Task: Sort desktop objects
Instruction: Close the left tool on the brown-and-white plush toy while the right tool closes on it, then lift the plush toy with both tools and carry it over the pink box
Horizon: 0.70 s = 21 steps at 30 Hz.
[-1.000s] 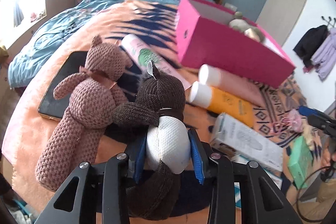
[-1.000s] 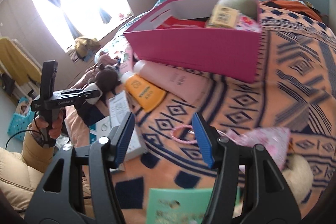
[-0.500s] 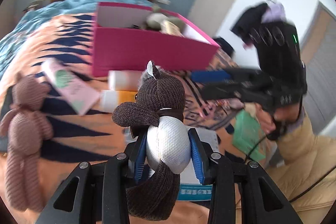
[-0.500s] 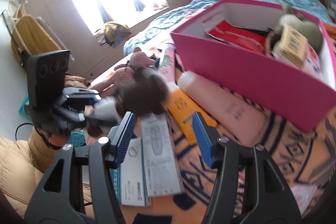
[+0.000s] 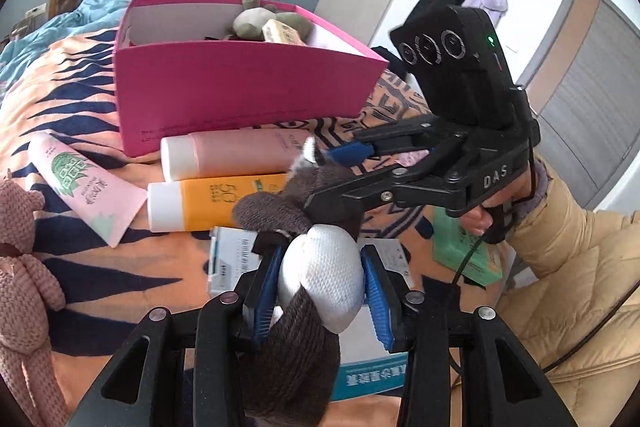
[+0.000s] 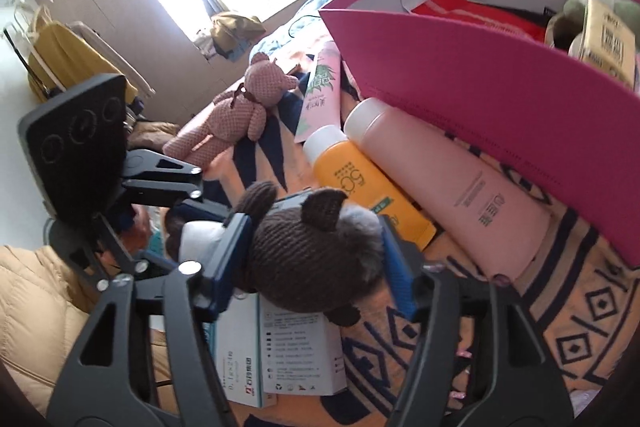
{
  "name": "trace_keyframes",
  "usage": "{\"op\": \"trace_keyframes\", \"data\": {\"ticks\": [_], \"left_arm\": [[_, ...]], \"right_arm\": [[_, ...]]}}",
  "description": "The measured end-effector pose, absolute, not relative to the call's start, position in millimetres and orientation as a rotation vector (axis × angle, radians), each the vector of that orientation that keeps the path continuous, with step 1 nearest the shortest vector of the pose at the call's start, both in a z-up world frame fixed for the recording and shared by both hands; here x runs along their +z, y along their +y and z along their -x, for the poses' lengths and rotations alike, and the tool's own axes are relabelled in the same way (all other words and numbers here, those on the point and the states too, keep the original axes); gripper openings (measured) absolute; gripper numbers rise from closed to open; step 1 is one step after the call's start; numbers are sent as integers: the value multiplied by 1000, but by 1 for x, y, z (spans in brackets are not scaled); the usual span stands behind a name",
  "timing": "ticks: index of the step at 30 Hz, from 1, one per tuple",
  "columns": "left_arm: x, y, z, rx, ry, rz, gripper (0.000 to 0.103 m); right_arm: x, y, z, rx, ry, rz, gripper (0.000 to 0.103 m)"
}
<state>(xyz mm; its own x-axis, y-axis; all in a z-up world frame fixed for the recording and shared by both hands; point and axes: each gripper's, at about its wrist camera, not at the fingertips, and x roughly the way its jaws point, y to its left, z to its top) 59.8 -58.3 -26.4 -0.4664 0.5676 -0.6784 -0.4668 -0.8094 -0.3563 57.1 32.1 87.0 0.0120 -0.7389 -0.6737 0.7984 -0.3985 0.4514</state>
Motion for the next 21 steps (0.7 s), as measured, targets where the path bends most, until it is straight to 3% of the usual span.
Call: {"op": "trace_keyframes", "data": {"ticks": [5,14,21], "left_arm": [[-29,-66,-55,2408,-177,1177,67],[-10,-52,-65,2676,17,1156,73],[10,-67,-76,2771,-57,1086,73]], "right_arm": [[85,38,-57,-1702,17,-1081,57],[89,35,-51,-1870,-59,-1105,54],[92,32,-45,-1954,-88,-1098,54]]}}
